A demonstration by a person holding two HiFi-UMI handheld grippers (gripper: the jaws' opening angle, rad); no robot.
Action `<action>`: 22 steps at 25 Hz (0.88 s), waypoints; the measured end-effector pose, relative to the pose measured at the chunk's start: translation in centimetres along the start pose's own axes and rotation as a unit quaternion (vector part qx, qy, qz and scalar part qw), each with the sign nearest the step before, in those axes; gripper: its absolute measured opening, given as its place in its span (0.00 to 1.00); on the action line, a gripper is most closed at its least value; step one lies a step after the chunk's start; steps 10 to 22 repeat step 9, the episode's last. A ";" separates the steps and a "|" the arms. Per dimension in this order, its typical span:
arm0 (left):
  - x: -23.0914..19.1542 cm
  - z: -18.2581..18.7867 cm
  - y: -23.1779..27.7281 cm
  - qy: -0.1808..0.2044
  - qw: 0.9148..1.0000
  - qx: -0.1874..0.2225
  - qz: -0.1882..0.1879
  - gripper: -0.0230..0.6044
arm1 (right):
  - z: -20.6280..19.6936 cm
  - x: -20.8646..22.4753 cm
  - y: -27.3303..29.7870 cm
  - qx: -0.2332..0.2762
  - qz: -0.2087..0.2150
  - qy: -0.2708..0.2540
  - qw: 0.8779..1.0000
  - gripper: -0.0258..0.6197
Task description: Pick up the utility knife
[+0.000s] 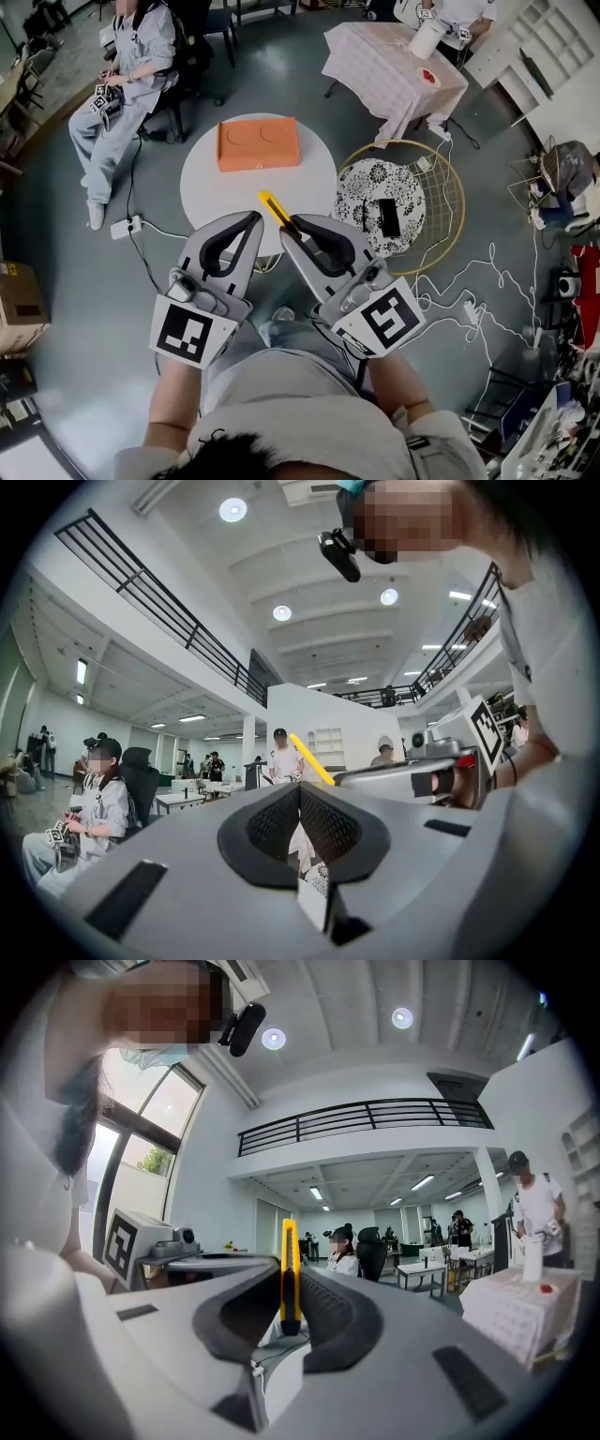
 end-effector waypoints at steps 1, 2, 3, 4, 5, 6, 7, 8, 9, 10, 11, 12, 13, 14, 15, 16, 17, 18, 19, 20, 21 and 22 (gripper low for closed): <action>0.1 0.1 0.1 0.000 1.000 0.001 0.000 0.05 | 0.1 0.0 0.0 0.001 0.001 0.000 1.000 0.14; 0.1 0.1 0.1 0.000 1.000 0.001 0.000 0.05 | 0.1 0.1 -0.1 0.002 0.001 0.000 1.000 0.14; 0.2 0.2 0.2 0.001 1.000 0.001 0.000 0.05 | 0.2 0.1 -0.1 0.003 0.002 -0.001 1.000 0.14; 0.3 0.3 0.3 0.002 1.000 0.001 0.000 0.05 | 0.2 0.2 -0.2 0.003 0.002 -0.002 1.000 0.14; 0.3 0.3 0.3 0.002 1.000 0.001 0.000 0.05 | 0.2 0.2 -0.3 0.003 0.003 -0.003 1.000 0.14; 0.4 0.4 0.4 0.003 1.000 0.001 0.000 0.05 | 0.3 0.3 -0.4 0.004 0.003 -0.004 1.000 0.14; 0.5 0.4 0.4 0.003 1.000 0.001 0.000 0.05 | 0.3 0.3 -0.5 0.005 0.004 -0.004 1.000 0.14; 0.6 0.5 0.5 0.003 1.000 0.002 0.000 0.05 | 0.4 0.3 -0.5 0.005 0.004 -0.004 1.000 0.14; 0.7 0.5 0.5 0.004 1.000 0.002 0.000 0.05 | 0.4 0.4 -0.6 0.006 0.004 -0.005 1.000 0.14; 0.7 0.5 0.5 0.004 1.000 0.002 0.000 0.05 | 0.4 0.4 -0.6 0.006 0.004 -0.005 1.000 0.14; 0.7 0.5 0.5 0.004 1.000 0.002 0.000 0.05 | 0.4 0.4 -0.6 0.006 0.004 -0.005 1.000 0.14; 0.7 0.5 0.5 0.004 1.000 0.002 0.000 0.05 | 0.4 0.4 -0.6 0.006 0.004 -0.005 1.000 0.14; 0.7 0.5 0.5 0.004 1.000 0.002 0.000 0.05 | 0.4 0.4 -0.6 0.006 0.004 -0.005 1.000 0.14; 0.7 0.5 0.5 0.004 1.000 0.002 0.000 0.05 | 0.4 0.4 -0.6 0.006 0.004 -0.005 1.000 0.14; 0.7 0.5 0.5 0.004 1.000 0.002 0.000 0.05 | 0.4 0.4 -0.6 0.006 0.004 -0.005 1.000 0.14; 0.7 0.5 0.5 0.004 1.000 0.002 0.000 0.05 | 0.4 0.4 -0.6 0.006 0.004 -0.005 1.000 0.14; 0.7 0.5 0.5 0.004 1.000 0.002 0.000 0.05 | 0.4 0.4 -0.6 0.006 0.004 -0.005 1.000 0.14; 0.7 0.5 0.5 0.004 1.000 0.002 0.000 0.05 | 0.4 0.4 -0.6 0.006 0.004 -0.005 1.000 0.14; 0.7 0.5 0.5 0.004 1.000 0.002 0.000 0.05 | 0.4 0.4 -0.6 0.006 0.004 -0.005 1.000 0.14; 0.7 0.5 0.5 0.004 1.000 0.002 0.000 0.05 | 0.4 0.4 -0.6 0.006 0.004 -0.005 1.000 0.14; 0.7 0.5 0.5 0.004 1.000 0.002 0.000 0.05 | 0.4 0.4 -0.6 0.006 0.004 -0.005 1.000 0.14; 0.7 0.5 0.5 0.004 1.000 0.002 0.000 0.05 | 0.4 0.4 -0.6 0.006 0.004 -0.005 1.000 0.14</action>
Point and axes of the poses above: the fingertips, and each gripper's own axes: y forward along the fingers, x to its right, z out of its top, the point moved 1 cm from there along -y, backward along the fingers, and after that the axes turned 12 degrees about -z, right-handed, at the moved point
